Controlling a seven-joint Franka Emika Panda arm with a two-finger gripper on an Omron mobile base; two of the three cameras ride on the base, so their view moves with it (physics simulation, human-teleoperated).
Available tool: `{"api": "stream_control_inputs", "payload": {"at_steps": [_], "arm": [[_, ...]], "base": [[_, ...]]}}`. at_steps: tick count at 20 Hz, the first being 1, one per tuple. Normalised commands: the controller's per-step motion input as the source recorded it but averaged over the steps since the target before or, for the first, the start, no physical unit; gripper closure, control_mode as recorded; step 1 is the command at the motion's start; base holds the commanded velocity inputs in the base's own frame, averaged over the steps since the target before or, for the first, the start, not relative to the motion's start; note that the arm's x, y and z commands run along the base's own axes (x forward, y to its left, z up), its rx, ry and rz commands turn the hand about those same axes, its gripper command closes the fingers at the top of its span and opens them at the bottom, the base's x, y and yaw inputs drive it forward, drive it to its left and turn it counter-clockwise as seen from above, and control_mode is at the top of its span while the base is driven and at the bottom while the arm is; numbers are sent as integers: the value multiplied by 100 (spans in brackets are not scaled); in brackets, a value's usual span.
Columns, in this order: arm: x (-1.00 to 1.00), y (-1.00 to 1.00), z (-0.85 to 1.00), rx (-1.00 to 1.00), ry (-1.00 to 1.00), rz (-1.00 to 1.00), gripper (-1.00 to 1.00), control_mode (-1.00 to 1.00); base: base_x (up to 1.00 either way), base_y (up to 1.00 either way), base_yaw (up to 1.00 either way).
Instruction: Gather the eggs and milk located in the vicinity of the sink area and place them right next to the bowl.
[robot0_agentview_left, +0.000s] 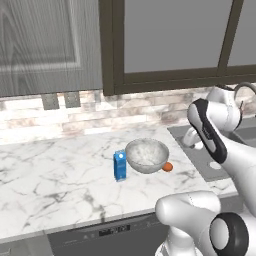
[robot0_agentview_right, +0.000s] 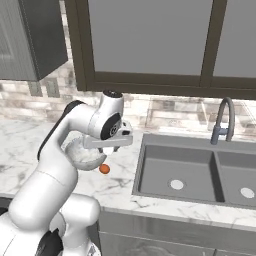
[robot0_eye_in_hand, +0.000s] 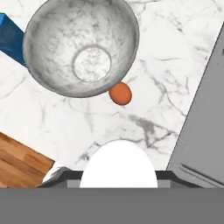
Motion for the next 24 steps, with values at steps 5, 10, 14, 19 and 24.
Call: {"api": "stream_control_inputs", "payload": {"at_steps": [5,10,14,19,24], "arm": [[13,-23,-10,1,0,44,100,-100],[0,-7,-3,0,0,41,100,-100],[-9,0,-9,0,-1,32,100,-100],[1,1,-25,1,-9,19,100,-100],[20,0,-52,5,-14,15,100,-100]], "base": [[0,0,0],[0,0,0],[0,0,0],[0,0,0],[0,0,0]]}}
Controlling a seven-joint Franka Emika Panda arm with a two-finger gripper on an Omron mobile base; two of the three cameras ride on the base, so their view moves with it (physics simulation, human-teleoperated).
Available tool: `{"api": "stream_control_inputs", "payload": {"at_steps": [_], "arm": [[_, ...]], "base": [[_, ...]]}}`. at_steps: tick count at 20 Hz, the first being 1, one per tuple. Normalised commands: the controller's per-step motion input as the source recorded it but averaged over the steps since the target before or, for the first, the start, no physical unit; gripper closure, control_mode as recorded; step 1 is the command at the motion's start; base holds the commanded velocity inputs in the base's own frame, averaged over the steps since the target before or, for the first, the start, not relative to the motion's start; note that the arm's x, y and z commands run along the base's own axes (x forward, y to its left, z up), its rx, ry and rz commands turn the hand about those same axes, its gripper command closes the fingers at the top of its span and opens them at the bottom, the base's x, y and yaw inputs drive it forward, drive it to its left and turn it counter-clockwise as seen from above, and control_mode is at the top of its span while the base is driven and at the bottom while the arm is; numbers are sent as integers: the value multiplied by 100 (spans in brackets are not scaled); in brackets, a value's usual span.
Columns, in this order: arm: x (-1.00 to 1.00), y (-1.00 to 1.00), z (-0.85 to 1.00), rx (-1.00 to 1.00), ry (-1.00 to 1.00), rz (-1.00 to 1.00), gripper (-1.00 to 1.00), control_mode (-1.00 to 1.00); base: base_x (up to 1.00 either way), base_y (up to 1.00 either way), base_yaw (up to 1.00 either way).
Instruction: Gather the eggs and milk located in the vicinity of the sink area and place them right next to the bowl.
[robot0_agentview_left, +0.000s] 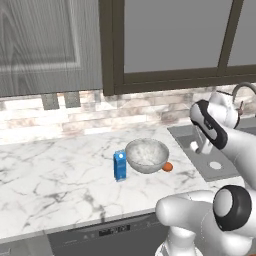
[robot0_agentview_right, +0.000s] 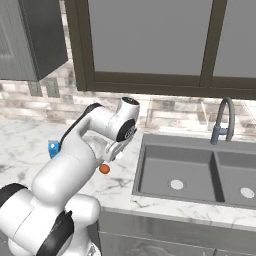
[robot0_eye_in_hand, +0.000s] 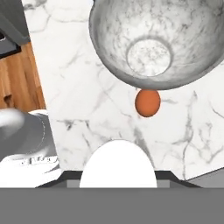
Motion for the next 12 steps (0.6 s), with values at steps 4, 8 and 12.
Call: {"api": "stream_control_inputs", "payload": {"at_steps": [4,8,12], "arm": [[25,0,-46,9,-12,14,100,-100],[34,0,-23,7,-5,12,100,-100],[39,0,1,0,0,7,100,-100]], "base": [[0,0,0],[0,0,0],[0,0,0]]}}
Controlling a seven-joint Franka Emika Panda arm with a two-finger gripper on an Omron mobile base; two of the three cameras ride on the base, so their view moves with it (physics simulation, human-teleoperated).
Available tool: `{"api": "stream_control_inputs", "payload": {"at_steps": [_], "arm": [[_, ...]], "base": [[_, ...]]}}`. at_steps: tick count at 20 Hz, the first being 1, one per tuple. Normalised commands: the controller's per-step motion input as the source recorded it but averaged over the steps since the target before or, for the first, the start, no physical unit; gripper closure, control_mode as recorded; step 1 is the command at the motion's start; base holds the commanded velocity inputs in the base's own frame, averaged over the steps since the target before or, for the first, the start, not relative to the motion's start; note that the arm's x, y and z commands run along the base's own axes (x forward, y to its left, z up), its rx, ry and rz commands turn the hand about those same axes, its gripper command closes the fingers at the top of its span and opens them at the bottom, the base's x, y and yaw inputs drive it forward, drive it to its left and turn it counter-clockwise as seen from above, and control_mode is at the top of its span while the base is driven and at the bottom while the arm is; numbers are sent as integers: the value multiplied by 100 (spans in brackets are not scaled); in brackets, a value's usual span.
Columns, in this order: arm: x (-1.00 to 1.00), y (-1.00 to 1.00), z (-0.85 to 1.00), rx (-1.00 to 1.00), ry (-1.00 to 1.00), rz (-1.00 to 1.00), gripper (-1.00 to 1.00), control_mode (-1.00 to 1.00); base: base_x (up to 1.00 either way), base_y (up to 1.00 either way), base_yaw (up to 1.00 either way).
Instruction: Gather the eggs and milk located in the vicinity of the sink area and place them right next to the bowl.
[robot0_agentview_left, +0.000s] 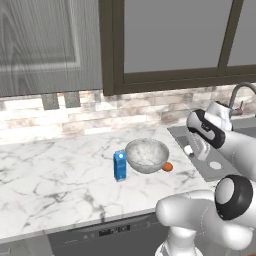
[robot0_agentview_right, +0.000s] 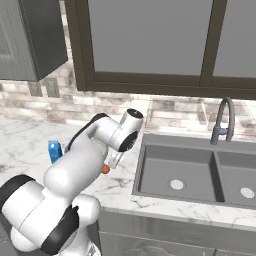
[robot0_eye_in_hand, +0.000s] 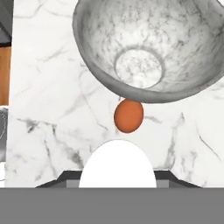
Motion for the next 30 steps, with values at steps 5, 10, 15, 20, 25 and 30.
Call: {"api": "stream_control_inputs", "payload": {"at_steps": [5,10,15,20,25,30], "arm": [[26,5,-8,0,0,0,100,-100],[14,4,-34,0,0,0,100,-100],[28,0,-33,0,5,0,100,-100],[35,0,-15,0,4,0,100,-100],[47,0,0,0,1,0,100,-100],[20,0,-10,0,0,0,100,-100]], "base": [[0,0,0],[0,0,0],[0,0,0],[0,0,0],[0,0,0],[0,0,0]]}}
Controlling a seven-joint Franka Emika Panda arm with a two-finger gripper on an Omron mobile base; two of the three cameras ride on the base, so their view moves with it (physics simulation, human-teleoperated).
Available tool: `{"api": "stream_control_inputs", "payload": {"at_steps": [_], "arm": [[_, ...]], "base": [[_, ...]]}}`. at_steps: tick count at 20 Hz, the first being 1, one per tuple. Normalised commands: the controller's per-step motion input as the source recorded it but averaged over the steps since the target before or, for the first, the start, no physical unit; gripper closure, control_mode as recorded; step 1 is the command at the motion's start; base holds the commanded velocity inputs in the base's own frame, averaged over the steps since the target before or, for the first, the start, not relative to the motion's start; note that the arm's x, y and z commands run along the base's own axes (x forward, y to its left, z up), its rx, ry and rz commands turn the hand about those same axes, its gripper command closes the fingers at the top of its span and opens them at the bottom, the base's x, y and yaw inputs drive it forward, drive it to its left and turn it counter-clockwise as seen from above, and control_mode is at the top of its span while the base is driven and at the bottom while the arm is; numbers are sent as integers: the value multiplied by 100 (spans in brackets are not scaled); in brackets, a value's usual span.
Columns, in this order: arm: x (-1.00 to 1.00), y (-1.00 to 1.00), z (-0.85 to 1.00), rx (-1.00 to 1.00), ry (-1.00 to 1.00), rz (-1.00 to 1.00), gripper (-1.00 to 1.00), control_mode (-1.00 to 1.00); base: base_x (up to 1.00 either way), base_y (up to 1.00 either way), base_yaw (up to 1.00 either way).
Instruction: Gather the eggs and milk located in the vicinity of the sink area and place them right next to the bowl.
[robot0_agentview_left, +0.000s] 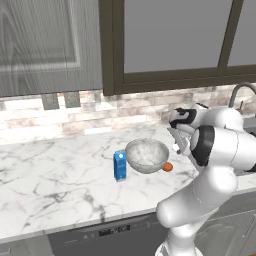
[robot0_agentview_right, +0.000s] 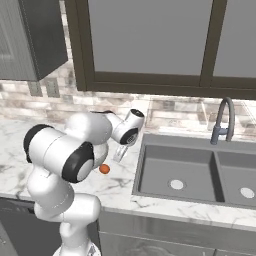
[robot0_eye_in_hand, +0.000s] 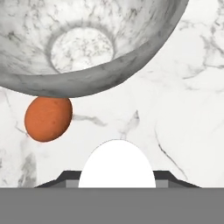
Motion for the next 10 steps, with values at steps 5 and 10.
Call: {"api": "stream_control_inputs", "payload": {"at_steps": [5,10], "arm": [[0,0,-20,0,0,10,100,-100],[0,0,-3,0,0,16,100,-100]], "base": [[0,0,0],[0,0,0]]}}
